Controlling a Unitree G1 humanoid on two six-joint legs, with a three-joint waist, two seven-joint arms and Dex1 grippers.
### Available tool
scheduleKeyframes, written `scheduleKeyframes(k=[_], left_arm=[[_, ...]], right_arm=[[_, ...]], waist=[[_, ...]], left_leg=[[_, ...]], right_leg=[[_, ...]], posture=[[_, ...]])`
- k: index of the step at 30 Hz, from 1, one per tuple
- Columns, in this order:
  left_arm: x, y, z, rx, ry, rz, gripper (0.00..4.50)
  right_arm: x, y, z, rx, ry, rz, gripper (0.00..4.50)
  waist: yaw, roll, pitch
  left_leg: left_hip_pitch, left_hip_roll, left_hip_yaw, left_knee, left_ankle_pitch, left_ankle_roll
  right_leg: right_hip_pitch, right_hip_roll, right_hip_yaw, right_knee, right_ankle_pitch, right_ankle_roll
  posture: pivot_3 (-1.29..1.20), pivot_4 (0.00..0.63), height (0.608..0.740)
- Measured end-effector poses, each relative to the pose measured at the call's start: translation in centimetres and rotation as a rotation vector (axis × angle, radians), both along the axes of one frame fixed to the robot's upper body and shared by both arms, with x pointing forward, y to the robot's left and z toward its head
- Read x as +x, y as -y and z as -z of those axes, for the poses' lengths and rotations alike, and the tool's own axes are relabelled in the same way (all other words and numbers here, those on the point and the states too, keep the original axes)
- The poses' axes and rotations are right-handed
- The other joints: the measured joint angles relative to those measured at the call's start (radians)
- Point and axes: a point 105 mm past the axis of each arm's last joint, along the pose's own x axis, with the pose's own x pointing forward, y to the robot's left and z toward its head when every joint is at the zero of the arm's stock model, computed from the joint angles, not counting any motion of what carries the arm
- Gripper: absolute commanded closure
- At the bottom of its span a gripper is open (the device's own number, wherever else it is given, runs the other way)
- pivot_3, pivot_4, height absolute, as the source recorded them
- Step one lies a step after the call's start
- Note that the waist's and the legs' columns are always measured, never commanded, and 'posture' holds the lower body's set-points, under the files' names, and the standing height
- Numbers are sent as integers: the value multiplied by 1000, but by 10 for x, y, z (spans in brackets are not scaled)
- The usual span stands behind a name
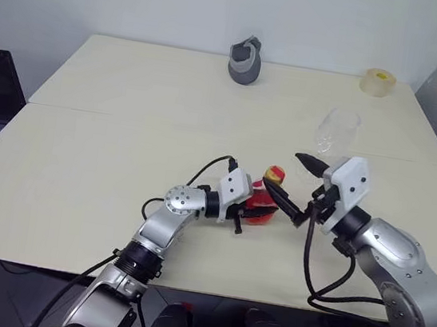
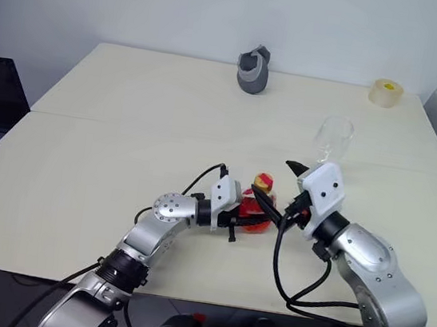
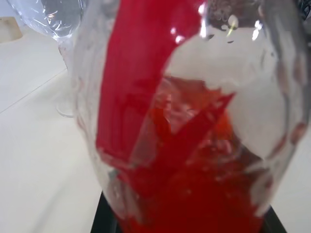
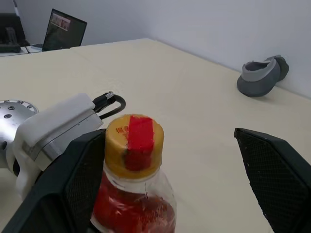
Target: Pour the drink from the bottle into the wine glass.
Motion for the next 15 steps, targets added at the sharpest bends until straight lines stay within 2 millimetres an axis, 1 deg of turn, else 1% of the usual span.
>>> scheduleKeyframes(k=[4, 7, 9, 12, 15], left_arm=[[1, 0, -1, -2, 4, -3, 3573], [2, -3, -1, 2, 7, -13, 3574], [3, -4, -1, 7, 8, -16, 3574], [3, -4, -1, 6, 8, -17, 3575], [3, -4, -1, 5, 8, -17, 3575]], right_arm=[[-4, 9, -1, 46, -42, -21, 120], [-5, 28, -3, 39, -57, 17, 120], [-7, 37, -1, 15, -73, 28, 120], [-13, 36, 3, -15, -102, -14, 120], [-17, 25, -2, -24, -76, -58, 120]], waist=[[0, 0, 0], [1, 0, 0], [1, 0, 0], [0, 0, 0], [-2, 0, 0]], left_leg=[[0, 0, 0, 0, 0, 0], [0, 0, 0, 0, 0, 0], [0, 0, 0, 0, 0, 0], [0, 0, 0, 0, 0, 0], [1, 1, 0, 0, 0, 0]], right_leg=[[0, 0, 0, 0, 0, 0], [0, 0, 0, 0, 0, 0], [0, 0, 0, 0, 0, 0], [0, 0, 0, 0, 0, 1], [0, 1, 0, 0, -1, 1]], posture=[[0, 150, 740], [0, 150, 740], [0, 150, 740], [0, 150, 740], [0, 150, 740]])
